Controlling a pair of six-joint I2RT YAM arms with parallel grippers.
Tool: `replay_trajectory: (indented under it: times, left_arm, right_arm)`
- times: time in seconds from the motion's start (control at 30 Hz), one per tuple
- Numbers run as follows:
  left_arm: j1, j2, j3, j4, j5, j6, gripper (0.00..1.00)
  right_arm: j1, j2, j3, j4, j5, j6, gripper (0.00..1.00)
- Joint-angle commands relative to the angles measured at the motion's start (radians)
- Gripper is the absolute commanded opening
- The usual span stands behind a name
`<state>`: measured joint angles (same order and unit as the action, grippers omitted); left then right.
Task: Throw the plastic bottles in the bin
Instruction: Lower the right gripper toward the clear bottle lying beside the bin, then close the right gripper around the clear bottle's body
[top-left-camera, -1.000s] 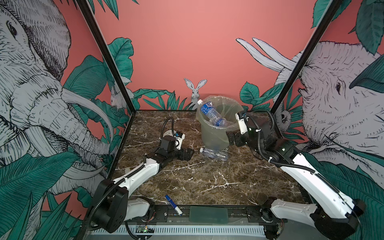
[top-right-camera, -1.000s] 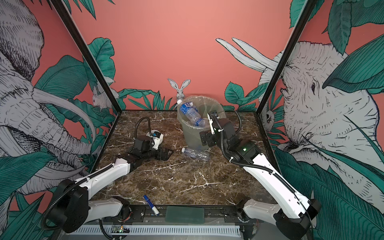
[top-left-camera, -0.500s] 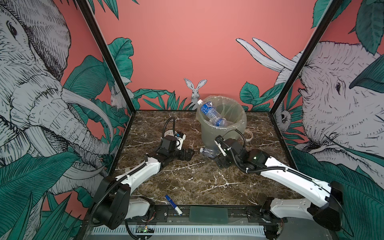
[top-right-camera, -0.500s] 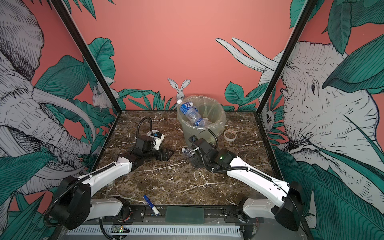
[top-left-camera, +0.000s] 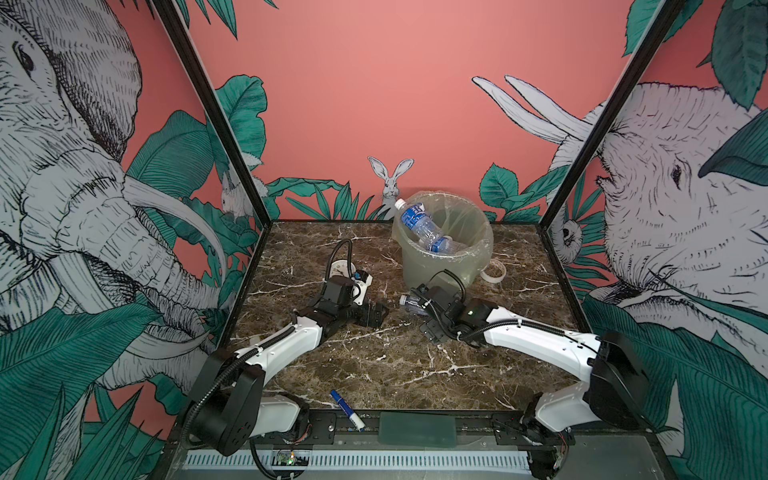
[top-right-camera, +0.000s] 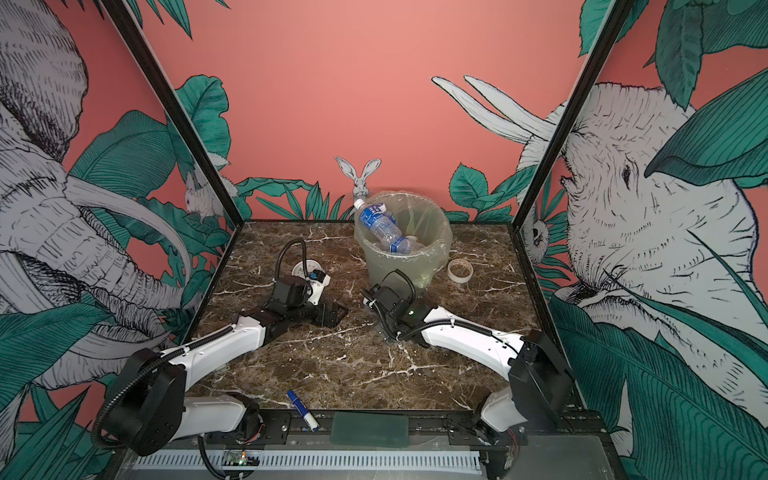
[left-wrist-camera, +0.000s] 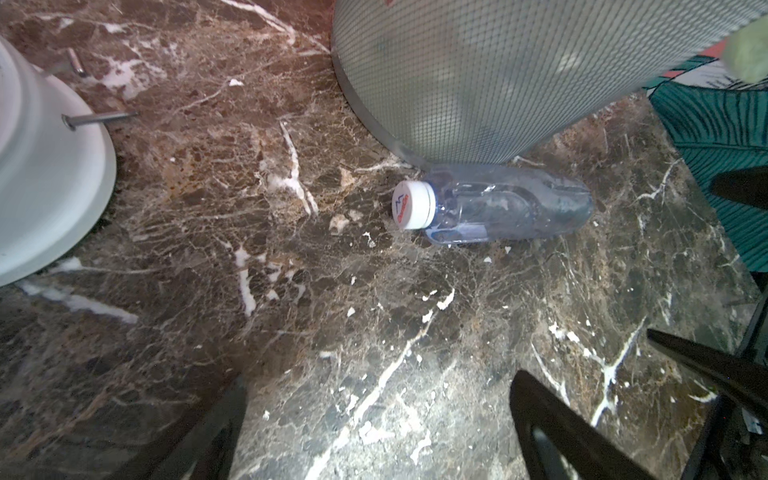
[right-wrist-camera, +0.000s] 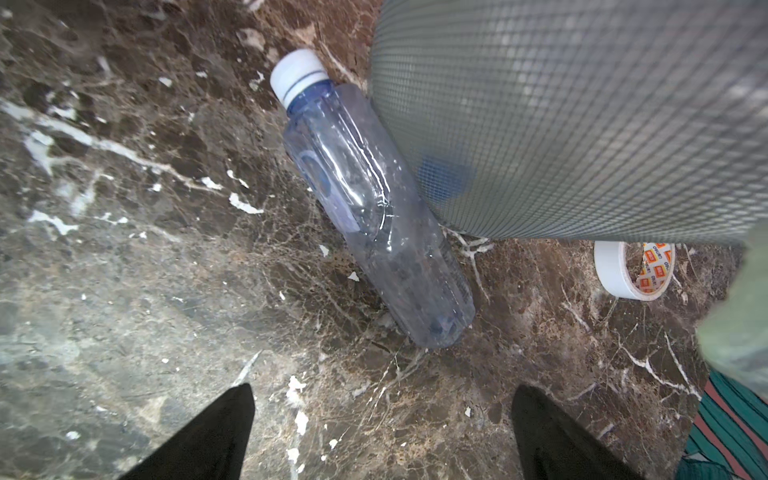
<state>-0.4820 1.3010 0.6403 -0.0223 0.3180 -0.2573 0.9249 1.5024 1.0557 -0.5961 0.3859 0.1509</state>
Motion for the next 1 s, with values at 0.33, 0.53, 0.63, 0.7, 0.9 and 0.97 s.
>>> replay_trajectory:
  times: [0.33, 0.53, 0.63, 0.7, 0.9, 0.97]
  left_arm:
    - [-0.004, -0.061, -0.091, 0.024, 0.003, 0.004, 1.00]
    - [-0.004, -0.067, -0.102, 0.028, 0.002, 0.000, 1.00]
    - [-0.004, -0.072, -0.103, 0.024, 0.000, 0.000, 1.00]
    - [-0.004, -0.075, -0.105, 0.021, -0.003, 0.002, 1.00]
    - [-0.003, -0.080, -0.106, 0.016, -0.008, 0.002, 1.00]
    - [-0.003, -0.079, -0.106, 0.017, -0.008, 0.001, 1.00]
  right_arm:
    - [-0.077, 0.133, 0.081, 0.082, 0.019, -0.055, 0.99]
    - [-0.095, 0.205, 0.127, 0.093, -0.020, -0.079, 0.99]
    - [-0.102, 0.241, 0.144, 0.097, -0.035, -0.089, 0.99]
    - [-0.108, 0.263, 0.151, 0.105, -0.050, -0.095, 0.99]
    - [-0.120, 0.315, 0.159, 0.117, -0.076, -0.104, 0.99]
    - [-0.120, 0.327, 0.158, 0.117, -0.087, -0.104, 0.99]
